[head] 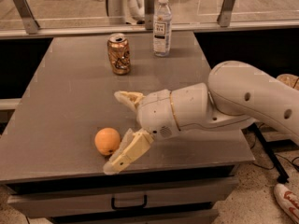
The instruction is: Move orange near orange can
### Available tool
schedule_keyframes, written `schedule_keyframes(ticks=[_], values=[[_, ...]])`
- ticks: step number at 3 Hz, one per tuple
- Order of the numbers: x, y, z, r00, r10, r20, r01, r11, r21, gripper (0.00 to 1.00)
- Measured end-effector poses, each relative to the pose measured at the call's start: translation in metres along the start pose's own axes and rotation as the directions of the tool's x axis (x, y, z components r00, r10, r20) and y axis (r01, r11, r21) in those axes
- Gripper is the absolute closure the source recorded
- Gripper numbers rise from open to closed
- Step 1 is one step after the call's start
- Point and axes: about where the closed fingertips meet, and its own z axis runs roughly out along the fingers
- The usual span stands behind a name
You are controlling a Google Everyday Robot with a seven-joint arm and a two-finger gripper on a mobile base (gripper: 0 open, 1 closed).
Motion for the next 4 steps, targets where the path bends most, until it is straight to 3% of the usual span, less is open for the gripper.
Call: schedule_keyframes(ticks=[1, 4], values=[[0.017, -0.014, 0.01, 0.999, 0.01, 0.046, -0.01, 0.9999, -0.001, 0.0], [0.026, -0.017, 0.029, 0.998, -0.041, 0.041, 0.044, 0.9969, -0.066, 0.0]])
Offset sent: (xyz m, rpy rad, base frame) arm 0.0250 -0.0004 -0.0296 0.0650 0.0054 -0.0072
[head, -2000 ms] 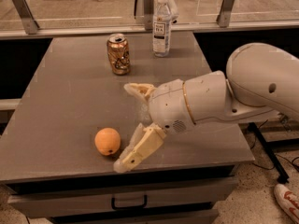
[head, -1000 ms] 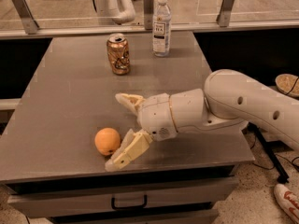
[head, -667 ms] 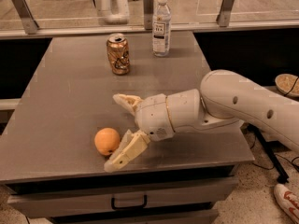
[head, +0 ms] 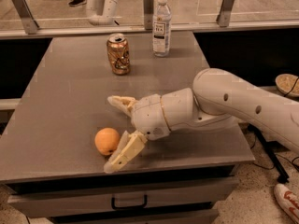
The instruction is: Move orange near orange can
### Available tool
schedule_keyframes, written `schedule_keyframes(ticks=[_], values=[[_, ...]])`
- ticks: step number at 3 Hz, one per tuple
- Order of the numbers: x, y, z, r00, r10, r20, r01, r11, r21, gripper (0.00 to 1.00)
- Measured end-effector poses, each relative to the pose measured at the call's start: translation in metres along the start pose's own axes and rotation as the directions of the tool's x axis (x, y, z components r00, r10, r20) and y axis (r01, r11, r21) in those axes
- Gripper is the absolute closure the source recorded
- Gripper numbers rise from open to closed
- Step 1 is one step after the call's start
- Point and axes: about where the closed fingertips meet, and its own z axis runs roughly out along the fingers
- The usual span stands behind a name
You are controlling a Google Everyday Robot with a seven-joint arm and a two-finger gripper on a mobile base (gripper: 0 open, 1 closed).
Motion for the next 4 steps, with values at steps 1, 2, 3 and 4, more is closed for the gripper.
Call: schedule_keyframes(ticks=[1, 2, 3, 4], values=[[0.0054, -0.0033, 0.0008, 1.0, 0.003, -0.01, -0.003, 1.0, -0.009, 0.18], [0.0087, -0.0064, -0.0014, 1.0, 0.006, -0.017, -0.006, 0.9999, -0.01, 0.41], [0.012, -0.0088, -0.0039, 1.0, 0.009, -0.026, -0.009, 0.9999, -0.009, 0.65], [0.0122, -0.0103, -0.0064, 0.999, 0.009, -0.038, -0.009, 0.9999, -0.006, 0.87]])
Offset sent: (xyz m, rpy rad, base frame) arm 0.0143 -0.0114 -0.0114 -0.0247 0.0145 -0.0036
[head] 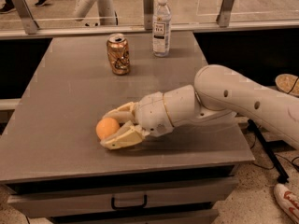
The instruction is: Move orange near orange can
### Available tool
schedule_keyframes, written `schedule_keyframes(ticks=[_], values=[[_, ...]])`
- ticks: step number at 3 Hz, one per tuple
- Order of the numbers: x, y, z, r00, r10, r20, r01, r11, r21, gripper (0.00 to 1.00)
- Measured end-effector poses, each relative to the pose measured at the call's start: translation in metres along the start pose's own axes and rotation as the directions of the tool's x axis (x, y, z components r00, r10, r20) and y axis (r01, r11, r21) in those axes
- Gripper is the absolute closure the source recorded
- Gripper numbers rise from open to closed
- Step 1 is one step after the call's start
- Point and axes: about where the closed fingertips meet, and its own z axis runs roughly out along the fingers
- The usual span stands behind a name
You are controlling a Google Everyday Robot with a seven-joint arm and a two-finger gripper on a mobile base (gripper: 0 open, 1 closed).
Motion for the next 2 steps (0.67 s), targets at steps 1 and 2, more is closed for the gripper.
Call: schedule_keyframes(ticks=[1, 2], values=[[-0.017, -0.006, -0.012, 0.999, 0.032, 0.001, -0.032, 0.9994, 0.013, 1.0], [-0.033, -0.041, -0.046, 0.994, 0.103, 0.048, -0.107, 0.9899, 0.093, 1.0]])
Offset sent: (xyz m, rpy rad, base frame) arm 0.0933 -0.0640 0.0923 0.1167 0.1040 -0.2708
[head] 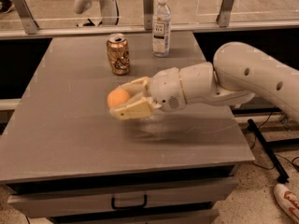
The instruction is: Move orange near orange can
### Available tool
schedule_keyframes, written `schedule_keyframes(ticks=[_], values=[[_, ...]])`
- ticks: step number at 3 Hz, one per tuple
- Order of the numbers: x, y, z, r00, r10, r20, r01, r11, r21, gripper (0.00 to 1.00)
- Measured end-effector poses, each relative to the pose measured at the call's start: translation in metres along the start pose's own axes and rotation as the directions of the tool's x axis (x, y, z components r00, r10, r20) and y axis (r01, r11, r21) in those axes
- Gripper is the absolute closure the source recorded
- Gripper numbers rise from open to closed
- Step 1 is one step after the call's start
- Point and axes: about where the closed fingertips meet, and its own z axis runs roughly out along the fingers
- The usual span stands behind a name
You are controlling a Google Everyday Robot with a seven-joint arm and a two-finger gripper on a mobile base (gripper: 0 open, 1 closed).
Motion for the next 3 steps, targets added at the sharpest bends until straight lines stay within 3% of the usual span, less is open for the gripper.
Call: schedule_keyframes(ticks=[1, 2, 3], values=[[-0.011, -0.048, -0.024, 0.998, 0.057, -0.022, -0.054, 0.9914, 0.119, 1.0], [-0.003, -0.089, -0.028, 0.991, 0.105, -0.079, -0.085, 0.9693, 0.231, 1.0], [0.0, -0.114, -0.023, 0.983, 0.144, -0.117, -0.098, 0.9385, 0.331, 1.0]])
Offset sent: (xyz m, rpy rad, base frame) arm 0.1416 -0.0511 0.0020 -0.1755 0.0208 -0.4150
